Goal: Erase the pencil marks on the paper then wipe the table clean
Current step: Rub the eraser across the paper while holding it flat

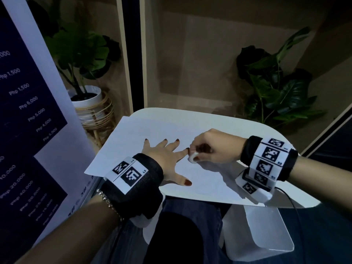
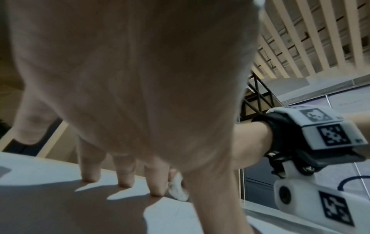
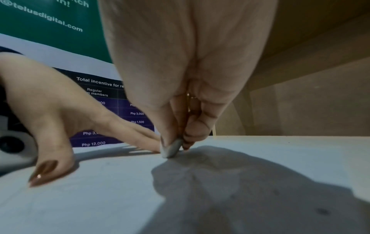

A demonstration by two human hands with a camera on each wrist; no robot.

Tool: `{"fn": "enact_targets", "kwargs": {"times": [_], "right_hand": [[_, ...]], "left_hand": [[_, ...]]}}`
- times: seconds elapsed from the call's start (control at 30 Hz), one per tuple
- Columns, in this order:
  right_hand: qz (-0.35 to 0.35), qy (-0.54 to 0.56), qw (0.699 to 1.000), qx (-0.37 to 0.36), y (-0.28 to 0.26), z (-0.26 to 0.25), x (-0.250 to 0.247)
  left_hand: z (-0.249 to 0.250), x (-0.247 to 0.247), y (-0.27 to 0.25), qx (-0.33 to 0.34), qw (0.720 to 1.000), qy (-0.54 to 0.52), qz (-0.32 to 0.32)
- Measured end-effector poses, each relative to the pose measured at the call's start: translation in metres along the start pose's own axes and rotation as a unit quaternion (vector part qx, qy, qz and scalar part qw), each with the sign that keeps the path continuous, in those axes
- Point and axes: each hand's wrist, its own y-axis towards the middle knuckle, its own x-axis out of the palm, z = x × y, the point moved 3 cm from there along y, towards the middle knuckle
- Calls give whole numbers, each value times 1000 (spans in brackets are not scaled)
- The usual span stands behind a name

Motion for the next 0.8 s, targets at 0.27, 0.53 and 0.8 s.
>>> {"fn": "enact_targets", "kwargs": {"times": [0.27,0.53,0.8], "right_hand": [[2,-14,1000,3,6,-1,-5],[52,-22,998,11,6,1,-5],[61,-17,997,46,1,4,-5]], "left_hand": [[1,-2,-1,0,1000,5,1],[1,-1,-1,-10,1000,12,3],[1,0,0,-11,1000,15,7]]}}
